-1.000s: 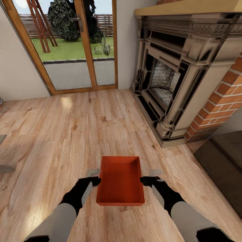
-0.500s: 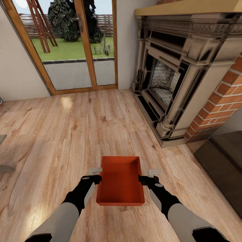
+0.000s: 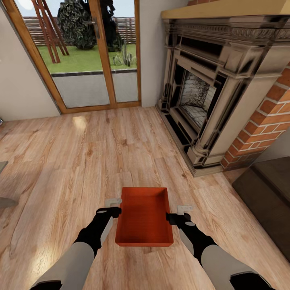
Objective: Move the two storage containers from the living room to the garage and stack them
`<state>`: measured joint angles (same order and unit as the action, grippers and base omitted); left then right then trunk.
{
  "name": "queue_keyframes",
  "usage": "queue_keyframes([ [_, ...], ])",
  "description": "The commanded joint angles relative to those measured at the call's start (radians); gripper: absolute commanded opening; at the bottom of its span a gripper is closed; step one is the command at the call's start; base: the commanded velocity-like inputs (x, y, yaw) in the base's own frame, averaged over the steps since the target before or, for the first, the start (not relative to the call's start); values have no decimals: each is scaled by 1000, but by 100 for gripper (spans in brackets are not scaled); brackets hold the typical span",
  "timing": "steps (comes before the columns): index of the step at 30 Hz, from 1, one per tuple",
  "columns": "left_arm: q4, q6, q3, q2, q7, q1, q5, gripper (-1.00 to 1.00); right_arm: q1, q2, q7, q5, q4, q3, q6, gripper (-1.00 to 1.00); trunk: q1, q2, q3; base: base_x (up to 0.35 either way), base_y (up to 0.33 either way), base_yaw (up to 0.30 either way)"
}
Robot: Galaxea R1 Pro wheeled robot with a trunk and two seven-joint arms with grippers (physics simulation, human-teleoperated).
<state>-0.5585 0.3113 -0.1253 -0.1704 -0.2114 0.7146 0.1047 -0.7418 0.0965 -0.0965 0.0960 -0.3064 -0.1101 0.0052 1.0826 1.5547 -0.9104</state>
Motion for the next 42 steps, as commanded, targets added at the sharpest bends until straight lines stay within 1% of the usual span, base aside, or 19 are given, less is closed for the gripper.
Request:
queue_keyframes([
  [1,-2,0,-6,-1,2,0,10,100,0,-1,-6,10,0,-8,1,100,0,0,-1,0,0,0],
  [7,1,-49,-5,-1,0,0,12,100,0,0,-6,10,3,-8,0,100,0,0,-1,0,0,0],
  [15,3,-56,-2,1,9,0,14,100,0,-1,-8,11,14,-8,-1,100,0,0,-1,146,0,0],
  [26,13,-55,-2,1,4,0,16,100,0,-4,-9,16,16,-7,1,100,0,0,0,15,0,-10],
  [35,43,-57,-2,-1,12,0,14,100,0,4,-6,14,16,-8,1,100,0,0,3,0,0,-45],
  [38,49,-58,-3,-1,13,0,13,100,0,7,-5,13,34,-9,-2,100,0,0,3,0,0,-3],
  [40,52,-58,-3,-1,13,0,13,100,1,18,-3,10,61,-9,-6,100,0,0,3,0,0,-1],
  [42,53,-58,-3,0,13,0,14,100,1,24,0,7,71,-9,-6,100,0,0,3,0,0,0],
])
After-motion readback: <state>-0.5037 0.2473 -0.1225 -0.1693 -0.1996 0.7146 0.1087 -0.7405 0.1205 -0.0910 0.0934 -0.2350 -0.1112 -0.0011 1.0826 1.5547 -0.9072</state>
